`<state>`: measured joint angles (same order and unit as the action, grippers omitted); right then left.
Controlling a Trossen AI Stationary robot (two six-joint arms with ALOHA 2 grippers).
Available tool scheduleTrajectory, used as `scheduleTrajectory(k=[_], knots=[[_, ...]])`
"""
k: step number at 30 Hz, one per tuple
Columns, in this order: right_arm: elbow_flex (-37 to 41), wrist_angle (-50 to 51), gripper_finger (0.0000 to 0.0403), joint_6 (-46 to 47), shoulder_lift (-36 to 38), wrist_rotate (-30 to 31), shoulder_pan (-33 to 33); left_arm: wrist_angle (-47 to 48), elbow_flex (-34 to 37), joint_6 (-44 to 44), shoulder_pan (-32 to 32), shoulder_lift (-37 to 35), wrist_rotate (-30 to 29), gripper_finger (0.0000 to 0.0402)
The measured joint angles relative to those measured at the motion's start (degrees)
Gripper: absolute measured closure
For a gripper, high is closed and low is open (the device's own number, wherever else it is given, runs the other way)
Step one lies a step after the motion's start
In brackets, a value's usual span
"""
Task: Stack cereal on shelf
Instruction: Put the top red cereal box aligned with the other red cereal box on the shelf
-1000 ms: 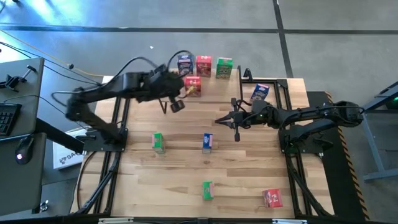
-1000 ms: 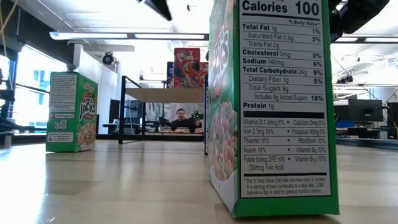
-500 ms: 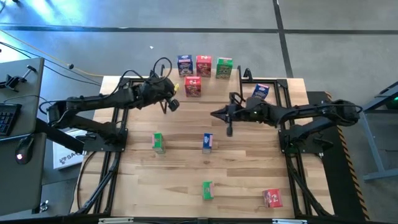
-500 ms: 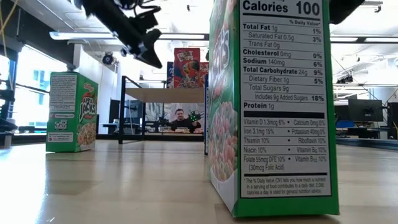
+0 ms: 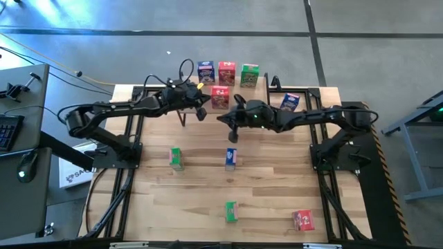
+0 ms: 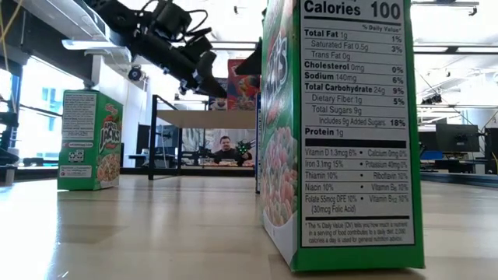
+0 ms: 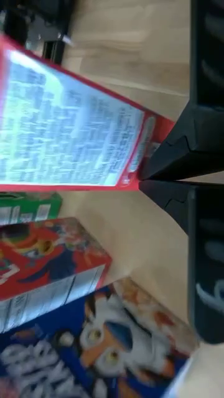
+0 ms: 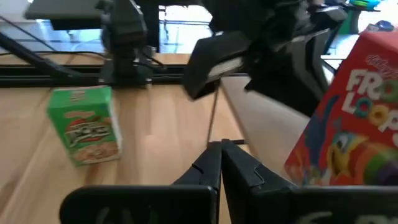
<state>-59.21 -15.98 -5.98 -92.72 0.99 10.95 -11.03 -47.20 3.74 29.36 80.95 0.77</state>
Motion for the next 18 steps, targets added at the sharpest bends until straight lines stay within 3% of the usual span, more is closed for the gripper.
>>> scheduleTrajectory(k=[18], knots=[[-1.1,-0.5,0.0403,2.6,-1.4,0.3,7.0,-7.8,0.0,-0.1,1.8,1.8,4.8,0.0401]])
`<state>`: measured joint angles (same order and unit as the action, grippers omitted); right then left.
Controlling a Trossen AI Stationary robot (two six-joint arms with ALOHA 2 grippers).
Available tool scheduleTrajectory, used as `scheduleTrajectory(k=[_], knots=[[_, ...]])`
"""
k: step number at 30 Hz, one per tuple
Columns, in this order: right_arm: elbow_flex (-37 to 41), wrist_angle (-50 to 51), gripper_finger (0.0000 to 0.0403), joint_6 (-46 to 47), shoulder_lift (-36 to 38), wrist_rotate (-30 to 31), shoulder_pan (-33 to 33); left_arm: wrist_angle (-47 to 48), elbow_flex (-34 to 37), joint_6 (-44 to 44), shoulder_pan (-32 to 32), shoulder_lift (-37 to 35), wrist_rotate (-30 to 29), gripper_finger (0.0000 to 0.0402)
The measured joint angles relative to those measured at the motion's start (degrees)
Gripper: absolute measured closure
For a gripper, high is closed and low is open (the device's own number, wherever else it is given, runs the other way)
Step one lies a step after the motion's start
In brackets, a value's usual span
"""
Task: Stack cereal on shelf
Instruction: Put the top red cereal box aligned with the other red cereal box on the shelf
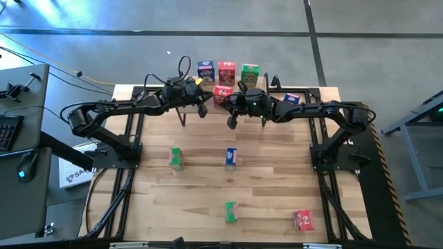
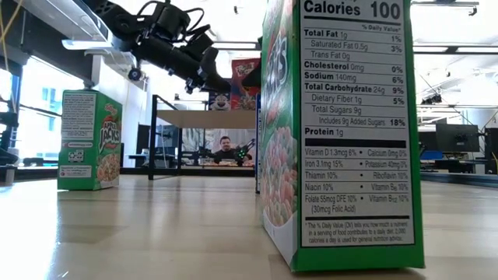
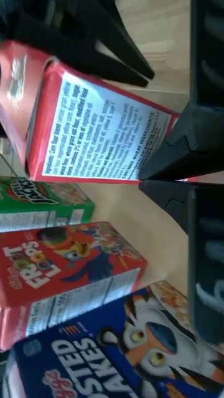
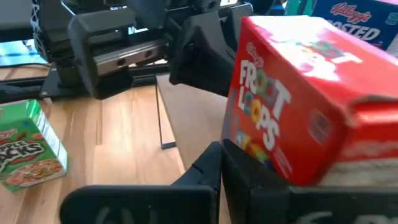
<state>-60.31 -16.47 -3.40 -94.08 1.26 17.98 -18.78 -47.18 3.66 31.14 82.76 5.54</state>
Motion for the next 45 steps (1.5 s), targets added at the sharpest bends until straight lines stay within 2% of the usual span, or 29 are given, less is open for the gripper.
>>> scheduleTrajectory(k=[9,15,22,26,31,45], knots=[[0.0,0.0,0.0403,0.0,0.0,1.8,1.1,-2.2,0.0,-0.5,0.2,1.9,1.6,0.0401],[0.0,0.0,0.0403,-0.8,0.0,1.6,3.1,-0.4,0.0,-0.5,1.2,-1.5,1.4,0.0401],[0.0,0.2,0.0403,-4.0,0.2,-2.2,5.0,3.8,0.0,-0.2,1.2,-5.1,1.4,0.0401],[0.0,5.0,0.0403,-4.6,3.8,-4.5,4.9,5.8,0.0,0.0,1.2,-5.3,1.5,0.0401],[0.0,14.1,0.0403,-6.2,6.9,-3.1,5.3,7.5,0.0,0.0,1.0,-5.0,3.1,0.0401],[0.0,7.4,0.0403,-7.1,4.4,-2.9,8.6,9.3,0.0,1.1,-3.0,-4.9,2.9,0.0401]])
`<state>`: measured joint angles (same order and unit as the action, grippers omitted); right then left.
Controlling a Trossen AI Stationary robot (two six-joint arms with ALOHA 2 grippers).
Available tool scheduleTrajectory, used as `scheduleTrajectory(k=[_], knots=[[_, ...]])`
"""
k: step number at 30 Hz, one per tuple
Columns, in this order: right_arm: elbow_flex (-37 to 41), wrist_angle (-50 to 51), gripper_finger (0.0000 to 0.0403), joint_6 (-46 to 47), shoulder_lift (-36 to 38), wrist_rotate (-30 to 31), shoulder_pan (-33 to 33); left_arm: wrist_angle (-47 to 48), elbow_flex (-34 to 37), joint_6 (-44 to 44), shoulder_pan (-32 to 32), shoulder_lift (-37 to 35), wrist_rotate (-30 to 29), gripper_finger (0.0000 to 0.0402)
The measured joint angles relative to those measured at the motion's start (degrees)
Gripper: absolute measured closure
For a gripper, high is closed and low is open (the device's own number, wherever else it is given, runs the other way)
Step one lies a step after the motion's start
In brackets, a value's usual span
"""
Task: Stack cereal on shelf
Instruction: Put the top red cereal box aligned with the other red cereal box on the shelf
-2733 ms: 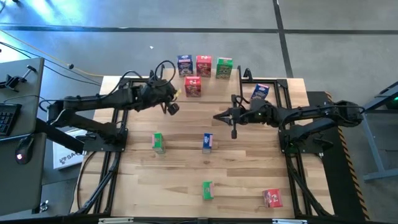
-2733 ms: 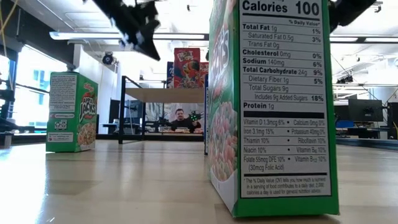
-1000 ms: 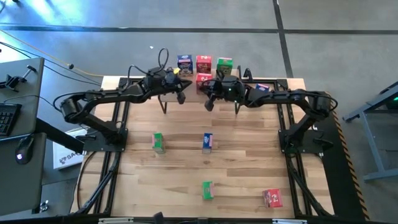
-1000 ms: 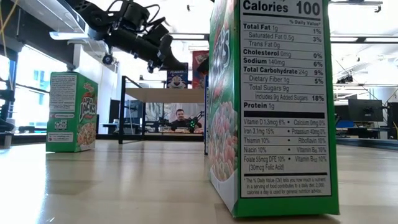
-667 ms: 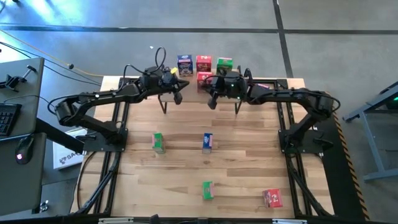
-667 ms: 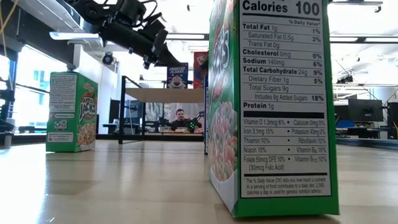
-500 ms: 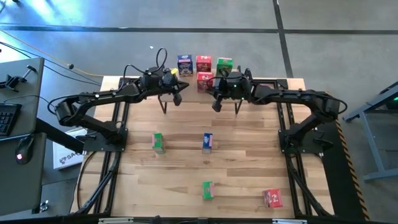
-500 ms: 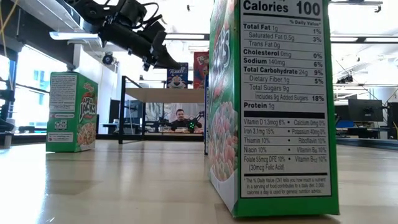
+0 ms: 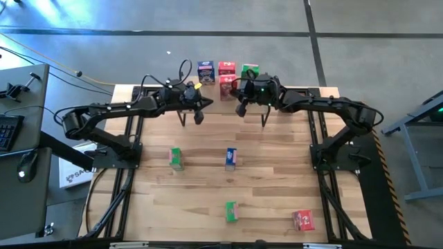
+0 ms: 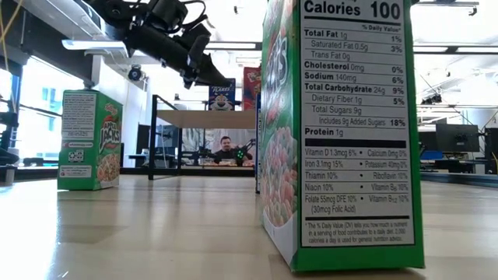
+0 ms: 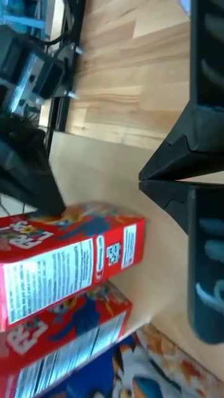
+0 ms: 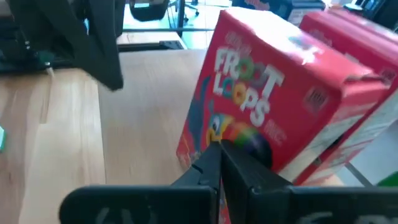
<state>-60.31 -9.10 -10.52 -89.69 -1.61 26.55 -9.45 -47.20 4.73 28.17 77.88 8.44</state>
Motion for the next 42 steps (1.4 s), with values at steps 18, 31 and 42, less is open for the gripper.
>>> scheduleTrajectory(k=[18,31,42], knots=[[0.0,-1.4,0.0403,0.0,0.0,-4.6,0.0,1.0,0.0,0.0,-0.6,0.0,-1.6,0.0401],[0.0,-5.8,0.0403,0.0,0.0,-4.5,0.5,0.9,0.0,0.0,-0.6,0.0,-3.7,0.0401],[-9.5,26.2,0.0403,-2.5,5.1,5.4,-3.3,-5.1,0.0,-1.5,-1.3,2.5,0.5,0.0401]])
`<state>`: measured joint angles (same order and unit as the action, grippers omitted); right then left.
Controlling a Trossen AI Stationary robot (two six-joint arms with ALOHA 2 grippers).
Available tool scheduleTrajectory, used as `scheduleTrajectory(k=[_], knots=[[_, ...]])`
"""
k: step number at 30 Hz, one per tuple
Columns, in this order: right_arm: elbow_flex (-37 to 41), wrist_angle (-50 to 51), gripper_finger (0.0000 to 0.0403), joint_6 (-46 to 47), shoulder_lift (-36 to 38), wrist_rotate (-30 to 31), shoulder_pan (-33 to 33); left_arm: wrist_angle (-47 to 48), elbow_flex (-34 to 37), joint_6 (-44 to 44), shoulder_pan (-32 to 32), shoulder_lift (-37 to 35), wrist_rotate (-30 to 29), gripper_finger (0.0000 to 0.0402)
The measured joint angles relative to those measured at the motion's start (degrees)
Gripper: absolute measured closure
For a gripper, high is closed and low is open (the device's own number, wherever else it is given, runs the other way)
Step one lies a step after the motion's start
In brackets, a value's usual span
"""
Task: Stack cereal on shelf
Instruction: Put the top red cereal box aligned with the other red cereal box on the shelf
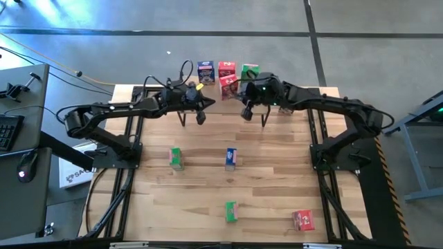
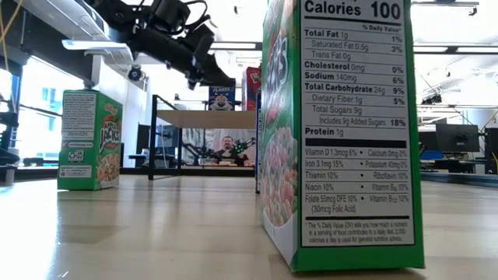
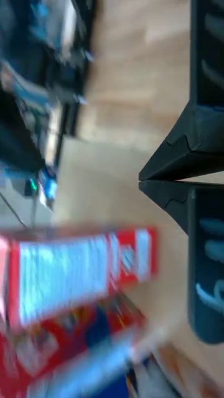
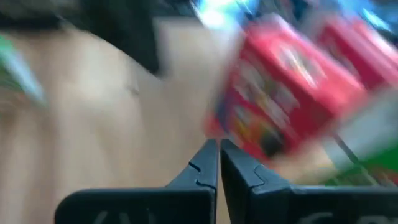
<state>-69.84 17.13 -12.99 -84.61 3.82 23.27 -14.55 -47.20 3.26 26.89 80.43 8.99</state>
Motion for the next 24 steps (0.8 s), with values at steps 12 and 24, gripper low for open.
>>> scheduleTrajectory(k=[12,24], knots=[[-0.5,-1.7,0.0403,6.8,-4.3,9.7,1.2,-15.4,0.0,-2.6,-2.4,9.3,-9.0,0.0401],[-0.4,-4.4,0.0403,9.2,-6.3,9.2,1.1,-16.5,0.0,-1.2,-0.5,9.2,-14.7,0.0401]])
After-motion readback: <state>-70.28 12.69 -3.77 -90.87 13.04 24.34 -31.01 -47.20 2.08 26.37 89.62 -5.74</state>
